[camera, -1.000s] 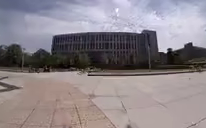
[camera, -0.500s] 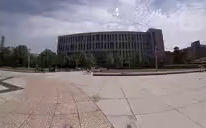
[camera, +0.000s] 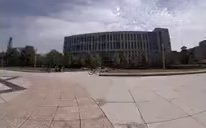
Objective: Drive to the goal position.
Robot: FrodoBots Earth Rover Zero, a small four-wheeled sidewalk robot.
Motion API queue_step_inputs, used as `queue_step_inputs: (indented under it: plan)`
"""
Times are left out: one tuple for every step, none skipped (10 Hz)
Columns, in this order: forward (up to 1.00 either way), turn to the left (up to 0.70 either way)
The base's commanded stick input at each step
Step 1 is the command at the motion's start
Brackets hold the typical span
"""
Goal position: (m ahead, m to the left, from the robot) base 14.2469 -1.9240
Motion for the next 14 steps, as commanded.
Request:
queue_step_inputs:
  plan:
    - [0.45, 0.27]
    - [0.45, 0.27]
    - [0.45, 0.27]
    - [0.45, 0.27]
    - [0.45, 0.27]
    - [0.45, 0.27]
    - [0.45, 0.27]
    - [0.45, 0.27]
    - [0.45, 0.27]
    - [0.45, 0.27]
    - [0.45, 0.27]
    - [0.45, 0.27]
    - [0.45, 0.27]
    - [0.45, 0.27]
